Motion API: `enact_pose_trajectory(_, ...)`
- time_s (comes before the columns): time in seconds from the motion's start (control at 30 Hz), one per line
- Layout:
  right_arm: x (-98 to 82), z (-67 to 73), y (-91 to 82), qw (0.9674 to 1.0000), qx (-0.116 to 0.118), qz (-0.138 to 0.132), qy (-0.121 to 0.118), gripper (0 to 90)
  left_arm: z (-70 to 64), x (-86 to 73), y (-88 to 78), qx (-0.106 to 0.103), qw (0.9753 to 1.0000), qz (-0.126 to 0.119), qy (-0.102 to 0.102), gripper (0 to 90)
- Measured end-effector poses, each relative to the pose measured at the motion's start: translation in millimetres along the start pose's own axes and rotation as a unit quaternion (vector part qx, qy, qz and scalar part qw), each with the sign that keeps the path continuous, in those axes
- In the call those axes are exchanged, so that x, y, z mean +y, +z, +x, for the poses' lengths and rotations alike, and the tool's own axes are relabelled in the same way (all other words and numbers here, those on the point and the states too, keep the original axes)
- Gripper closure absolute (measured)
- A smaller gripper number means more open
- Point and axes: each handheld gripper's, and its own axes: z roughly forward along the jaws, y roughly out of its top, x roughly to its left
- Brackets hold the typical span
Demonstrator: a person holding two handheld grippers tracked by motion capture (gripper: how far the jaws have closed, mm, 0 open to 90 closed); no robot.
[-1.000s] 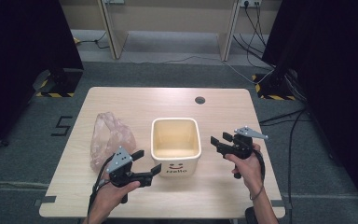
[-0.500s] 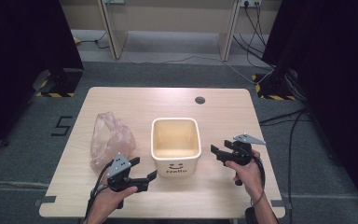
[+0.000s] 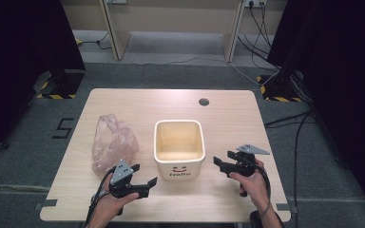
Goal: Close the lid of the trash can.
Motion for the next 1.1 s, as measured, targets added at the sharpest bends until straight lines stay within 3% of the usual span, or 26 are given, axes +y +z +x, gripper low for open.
enact_pose_trajectory(0.33, -10.5, 4.0, 0.4, 0.9998, 0.009, 0.013, -0.008, 24.7, 7.5, -15.7, 0.3, 0.006, 0.9997, 0.022, -0.01, 15.1)
enact_pose_trajectory(0.4, -13.7, 5.9, 0.4, 0.9998, 0.008, 0.016, -0.01, 24.2, 8.8, -19.0, 1.1, 0.013, 0.9994, 0.031, -0.003, 15.1)
enact_pose_trajectory(0.47, -18.5, 6.8, 1.1, 0.9996, 0.011, 0.021, -0.015, 23.9, 8.6, -22.6, 2.9, 0.037, 0.9979, 0.047, 0.026, 15.1)
enact_pose_trajectory(0.5, -19.6, 7.2, 1.3, 0.9996, 0.012, 0.023, -0.013, 24.0, 8.8, -23.2, 3.4, 0.038, 0.9976, 0.05, 0.03, 15.1)
enact_pose_trajectory(0.77, -24.3, 10.8, 0.8, 0.9989, 0.016, 0.033, -0.029, 22.8, 13.6, -31.0, 6.3, 0.032, 0.9973, 0.064, 0.021, 15.3)
enact_pose_trajectory(1.03, -26.7, 11.4, 0.2, 0.9983, 0.017, 0.043, -0.034, 19.6, 20.0, -37.7, 7.7, 0.056, 0.9936, 0.09, 0.037, 15.6)
enact_pose_trajectory(1.1, -27.9, 13.9, 1.6, 0.9974, 0.016, 0.051, -0.048, 18.9, 21.7, -39.3, 8.4, 0.061, 0.9924, 0.098, 0.043, 15.7)
